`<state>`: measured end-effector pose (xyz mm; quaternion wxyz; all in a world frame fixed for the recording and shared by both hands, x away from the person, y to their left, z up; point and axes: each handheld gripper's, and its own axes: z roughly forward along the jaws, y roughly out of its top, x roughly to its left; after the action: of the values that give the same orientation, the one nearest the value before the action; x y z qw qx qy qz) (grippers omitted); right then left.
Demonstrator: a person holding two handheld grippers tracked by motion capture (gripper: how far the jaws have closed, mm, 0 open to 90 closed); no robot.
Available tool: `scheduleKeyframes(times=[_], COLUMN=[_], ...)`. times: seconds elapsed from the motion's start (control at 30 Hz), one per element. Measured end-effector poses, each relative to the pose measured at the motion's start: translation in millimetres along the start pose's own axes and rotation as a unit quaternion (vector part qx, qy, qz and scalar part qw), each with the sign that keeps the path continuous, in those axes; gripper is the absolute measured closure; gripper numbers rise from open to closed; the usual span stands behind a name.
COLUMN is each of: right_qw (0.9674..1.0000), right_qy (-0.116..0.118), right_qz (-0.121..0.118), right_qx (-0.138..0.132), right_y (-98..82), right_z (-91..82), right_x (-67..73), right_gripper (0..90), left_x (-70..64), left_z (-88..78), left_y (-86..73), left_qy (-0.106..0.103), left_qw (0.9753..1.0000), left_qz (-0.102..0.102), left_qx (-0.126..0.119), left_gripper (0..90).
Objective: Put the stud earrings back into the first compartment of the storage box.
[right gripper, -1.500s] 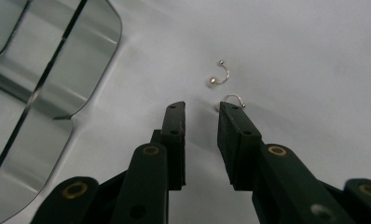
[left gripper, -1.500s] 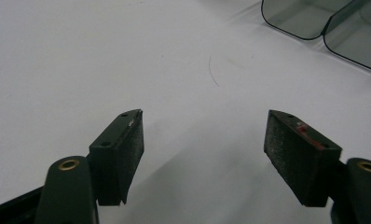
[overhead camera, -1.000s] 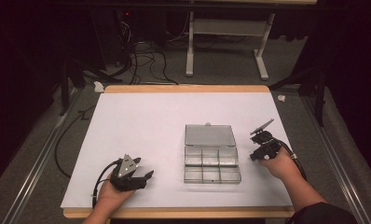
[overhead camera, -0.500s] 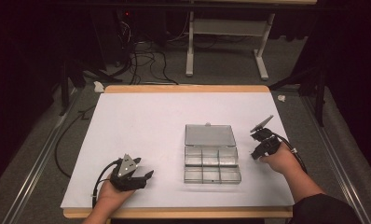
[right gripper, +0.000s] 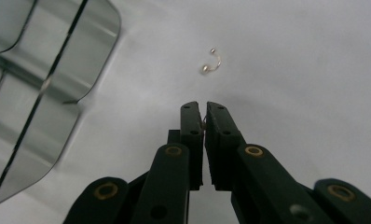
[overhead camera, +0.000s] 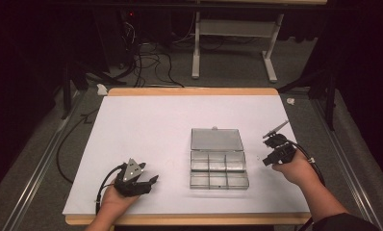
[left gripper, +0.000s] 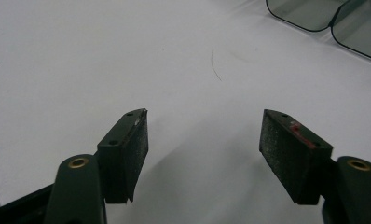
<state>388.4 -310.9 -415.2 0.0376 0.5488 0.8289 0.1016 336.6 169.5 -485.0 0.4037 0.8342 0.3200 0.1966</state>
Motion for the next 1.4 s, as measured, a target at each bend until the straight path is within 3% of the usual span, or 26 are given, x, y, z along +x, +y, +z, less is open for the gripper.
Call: scheduleKeyframes(times=[0.27, 0.6, 0.9, 0.93, 1.1, 1.13, 1.33, 1.4], right_qw=[0.9997, 0.9984, 0.9965, 0.9954, 0.9948, 0.993, 0.9917, 0.9897], right_qy=[0.004, 0.007, 0.019, 0.02, 0.022, 0.026, 0.03, 0.032], right_qz=[-0.025, -0.055, -0.082, -0.094, -0.099, -0.115, -0.125, -0.139], right_qx=[0.0, -0.007, 0.0, -0.004, 0.005, 0.003, 0.012, 0.011], right_y=[-6.3, 8.3, 25.7, 27.9, 34.4, 38.5, 46.4, 51.8], right_z=[-12.0, -31.1, -30.7, -30.0, -24.4, -21.2, -15.4, -11.9], right_x=[13.4, 40.9, 68.0, 70.0, 81.6, 85.0, 95.7, 102.4], right_gripper=[86.8, 86.7, 86.7, 86.7, 86.7, 86.8, 86.7, 86.7], left_x=[-0.3, 1.3, 2.0, 1.9, 2.1, 2.1, 2.9, 2.7], left_z=[1.4, 0.1, 0.0, 0.1, 0.2, 1.0, -0.9, 0.0], left_y=[0.7, -0.1, -0.1, -0.1, 0.0, 0.5, -0.2, -0.2], left_qy=[-0.003, -0.006, -0.009, -0.008, -0.01, -0.012, -0.01, -0.01], left_qw=[1.0, 1.0, 0.9999, 0.9999, 0.9999, 0.9999, 0.9999, 0.9999], left_qz=[0.003, -0.005, -0.008, -0.008, -0.008, -0.005, -0.007, -0.012], left_qx=[0.009, 0.0, 0.002, 0.001, 0.001, 0.008, 0.001, 0.001], left_gripper=[34.9, 34.0, 33.5, 33.3, 33.4, 33.4, 33.2, 32.4])
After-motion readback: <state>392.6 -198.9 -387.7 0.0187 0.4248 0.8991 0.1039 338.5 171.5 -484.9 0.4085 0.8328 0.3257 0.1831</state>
